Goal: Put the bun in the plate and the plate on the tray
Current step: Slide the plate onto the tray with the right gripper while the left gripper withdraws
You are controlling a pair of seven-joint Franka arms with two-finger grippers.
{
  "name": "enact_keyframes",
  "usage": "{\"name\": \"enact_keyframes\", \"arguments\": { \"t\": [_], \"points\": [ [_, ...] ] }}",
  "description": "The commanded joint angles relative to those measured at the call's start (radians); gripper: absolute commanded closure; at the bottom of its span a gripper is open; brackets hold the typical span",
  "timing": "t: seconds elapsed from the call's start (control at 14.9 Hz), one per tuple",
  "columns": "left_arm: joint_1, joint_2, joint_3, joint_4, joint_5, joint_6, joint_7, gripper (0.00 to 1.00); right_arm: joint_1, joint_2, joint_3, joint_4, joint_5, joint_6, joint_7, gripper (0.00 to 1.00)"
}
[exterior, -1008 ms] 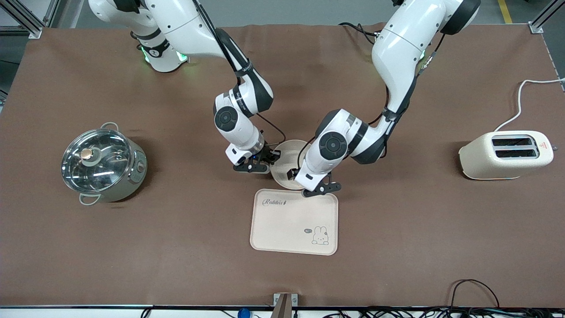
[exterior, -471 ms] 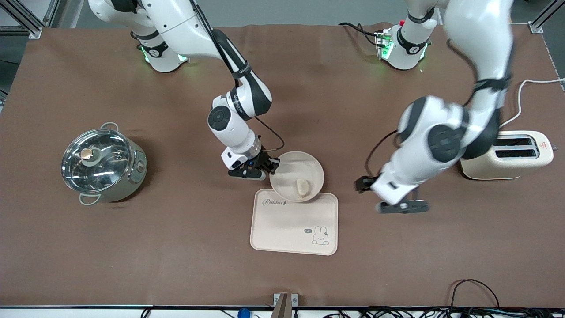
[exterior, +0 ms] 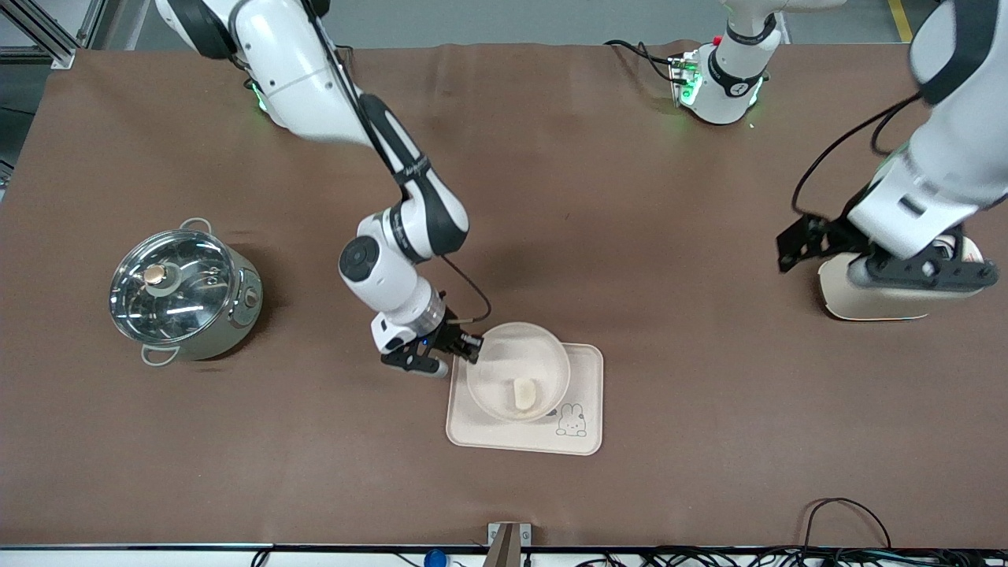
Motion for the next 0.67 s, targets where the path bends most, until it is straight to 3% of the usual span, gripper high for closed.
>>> {"name": "enact_keyframes", "arguments": {
  "t": [0.0, 0.07, 0.27, 0.34, 0.47, 0.61],
  "points": [
    [0.001, -0.049, -0.008, -0.013, 0.036, -0.088, -0.005, 0.0, -0.082, 0.124, 0.066, 0.176, 0.027, -0.031, -0.006, 1.0],
    [0.002, -0.062, -0.011, -0.014, 0.044, -0.094, -0.018, 0.0, -0.102, 0.143, 0.094, 0.193, 0.024, -0.028, -0.006, 1.0],
    [0.071, -0.108, -0.046, -0.04, 0.045, -0.094, -0.015, 0.0, -0.093, 0.169, 0.097, 0.21, 0.024, -0.025, 0.008, 0.98],
    [0.084, -0.125, -0.053, -0.053, 0.044, -0.094, -0.005, 0.0, -0.092, 0.169, 0.097, 0.209, 0.026, -0.025, 0.008, 0.86],
    [0.085, -0.123, -0.05, -0.044, 0.044, -0.094, 0.002, 0.0, -0.093, 0.169, 0.097, 0.203, 0.026, -0.025, 0.001, 0.04],
    [0.088, -0.108, -0.027, -0.015, 0.044, -0.094, 0.008, 0.0, -0.095, 0.155, 0.097, 0.195, 0.023, -0.034, -0.004, 0.0]
  ]
}}
